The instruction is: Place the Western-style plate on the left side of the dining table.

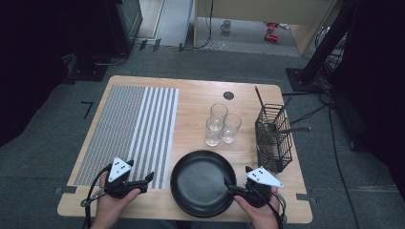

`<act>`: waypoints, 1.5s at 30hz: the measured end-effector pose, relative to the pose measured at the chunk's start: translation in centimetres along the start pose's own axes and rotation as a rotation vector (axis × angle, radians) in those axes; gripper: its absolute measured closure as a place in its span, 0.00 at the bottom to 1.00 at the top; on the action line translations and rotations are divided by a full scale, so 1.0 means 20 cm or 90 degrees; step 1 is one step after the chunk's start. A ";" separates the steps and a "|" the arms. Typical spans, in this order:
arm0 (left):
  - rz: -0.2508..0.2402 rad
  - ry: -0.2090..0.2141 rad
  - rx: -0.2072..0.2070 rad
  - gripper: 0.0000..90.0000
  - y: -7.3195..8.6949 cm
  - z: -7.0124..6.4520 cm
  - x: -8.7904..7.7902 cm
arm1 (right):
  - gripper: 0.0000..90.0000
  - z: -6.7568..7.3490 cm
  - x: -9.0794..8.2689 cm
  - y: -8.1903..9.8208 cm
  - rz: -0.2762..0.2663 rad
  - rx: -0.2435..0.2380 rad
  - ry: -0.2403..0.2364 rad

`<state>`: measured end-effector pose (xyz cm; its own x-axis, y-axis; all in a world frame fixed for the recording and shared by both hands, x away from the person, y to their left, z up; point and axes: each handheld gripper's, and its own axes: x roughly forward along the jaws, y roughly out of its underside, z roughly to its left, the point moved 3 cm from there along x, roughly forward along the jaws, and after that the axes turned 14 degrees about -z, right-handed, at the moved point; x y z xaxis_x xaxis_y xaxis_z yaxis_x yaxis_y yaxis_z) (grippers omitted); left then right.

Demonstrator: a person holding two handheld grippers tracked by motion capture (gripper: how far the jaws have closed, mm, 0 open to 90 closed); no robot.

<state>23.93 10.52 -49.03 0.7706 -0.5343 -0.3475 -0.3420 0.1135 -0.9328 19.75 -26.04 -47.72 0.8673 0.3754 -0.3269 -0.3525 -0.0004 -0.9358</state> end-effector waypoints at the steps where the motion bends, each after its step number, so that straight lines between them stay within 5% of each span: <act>1: -0.002 0.002 -0.002 0.16 0.00 -0.01 0.00 | 0.16 0.00 0.00 0.00 0.001 0.001 0.000; 8: -0.002 0.018 -0.002 0.16 -0.01 -0.05 0.03 | 0.19 0.01 0.02 0.01 0.002 0.001 -0.001; 23: 0.000 0.049 0.005 0.16 -0.02 -0.14 0.08 | 0.26 0.00 0.07 0.03 0.009 0.005 0.046; 32: 0.003 0.065 0.009 0.16 -0.01 -0.20 0.11 | 0.45 -0.03 0.09 0.06 -0.002 0.001 0.039; 35: 0.003 0.072 0.009 0.16 0.00 -0.21 0.12 | 0.55 -0.03 0.09 0.09 0.003 0.034 0.029; 45: 0.003 0.101 -0.015 0.17 0.07 -0.27 0.15 | 0.66 -0.04 0.06 0.14 -0.025 0.037 0.040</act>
<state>22.84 4.56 -50.79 0.6749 -0.6599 -0.3303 -0.3589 0.0975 -0.9283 20.12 -26.23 -50.92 0.9008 0.3146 -0.2993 -0.3360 0.0681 -0.9394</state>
